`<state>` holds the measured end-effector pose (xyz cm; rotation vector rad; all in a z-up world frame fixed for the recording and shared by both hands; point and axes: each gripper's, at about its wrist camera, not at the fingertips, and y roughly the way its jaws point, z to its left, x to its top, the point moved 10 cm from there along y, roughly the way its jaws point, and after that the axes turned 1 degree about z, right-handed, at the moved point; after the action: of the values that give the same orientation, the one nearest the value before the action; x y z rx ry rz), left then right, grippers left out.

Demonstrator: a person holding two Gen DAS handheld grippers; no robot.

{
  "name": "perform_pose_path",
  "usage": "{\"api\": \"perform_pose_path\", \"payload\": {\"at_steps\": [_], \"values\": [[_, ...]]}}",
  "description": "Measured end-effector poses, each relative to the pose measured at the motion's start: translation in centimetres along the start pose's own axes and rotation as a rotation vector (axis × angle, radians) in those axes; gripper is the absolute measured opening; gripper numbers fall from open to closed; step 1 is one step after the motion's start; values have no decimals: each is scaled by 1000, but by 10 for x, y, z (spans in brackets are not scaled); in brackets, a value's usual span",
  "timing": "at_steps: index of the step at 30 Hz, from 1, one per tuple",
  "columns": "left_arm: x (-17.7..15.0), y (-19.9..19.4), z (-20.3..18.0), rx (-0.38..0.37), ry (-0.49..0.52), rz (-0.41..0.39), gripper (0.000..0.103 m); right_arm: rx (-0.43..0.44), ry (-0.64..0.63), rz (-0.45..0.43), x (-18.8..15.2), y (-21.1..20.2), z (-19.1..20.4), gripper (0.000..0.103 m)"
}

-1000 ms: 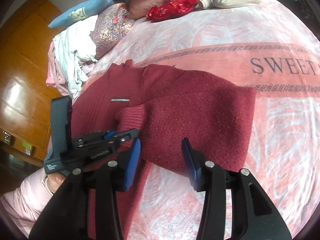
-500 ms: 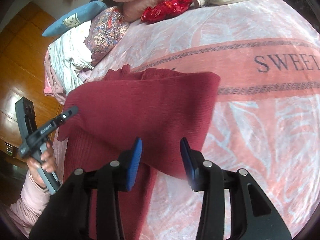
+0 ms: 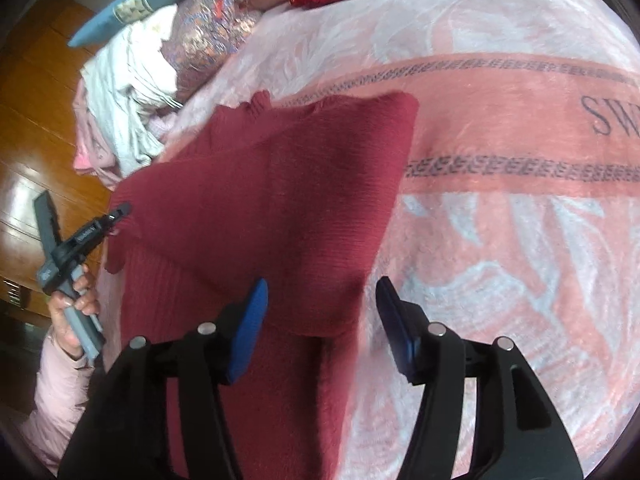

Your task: Fold small clothes

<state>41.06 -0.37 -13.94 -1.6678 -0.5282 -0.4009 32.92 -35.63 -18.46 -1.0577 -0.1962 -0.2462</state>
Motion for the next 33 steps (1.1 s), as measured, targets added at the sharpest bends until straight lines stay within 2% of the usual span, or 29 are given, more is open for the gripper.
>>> {"api": "perform_pose_path", "payload": {"at_steps": [2,3,4,5,6,7,9,11,13,15,17,20,23,24,27,29,33], "values": [[-3,6,3,4,-3,12,21,4,15,33,-4,15,-1,54],[-5,11,2,5,0,22,21,8,22,47,-6,21,-2,49],[-8,16,2,7,6,33,22,-1,29,57,-8,26,-4,38],[-11,19,1,9,13,43,22,-21,34,56,-8,28,-7,32],[-16,24,0,12,20,57,23,-25,38,49,-7,26,-8,20],[-18,26,-1,7,20,66,23,-13,45,44,-7,22,-9,15],[-20,28,-2,-4,12,81,28,-25,45,23,-5,10,-12,13],[-17,25,1,-3,18,72,47,-41,56,12,-5,4,-16,12],[-8,18,11,36,29,32,53,-21,100,32,-9,7,-24,12],[-3,14,22,53,15,26,57,-8,146,56,-13,18,-32,13],[-2,13,35,80,-5,33,57,-3,124,49,-13,19,-28,16],[-2,9,53,122,-29,35,57,-40,81,37,-10,6,-19,19],[-6,1,48,83,-15,47,57,-110,22,-21,-1,-13,-9,22],[-9,-1,43,68,-4,56,58,-108,9,-43,3,-18,-3,22],[-23,-1,24,12,5,100,58,-26,4,-60,8,-22,18,22],[-28,2,14,-5,18,117,58,-13,-28,-44,9,-15,32,22],[-38,18,1,41,74,143,58,-86,-25,44,2,20,28,22]]}}
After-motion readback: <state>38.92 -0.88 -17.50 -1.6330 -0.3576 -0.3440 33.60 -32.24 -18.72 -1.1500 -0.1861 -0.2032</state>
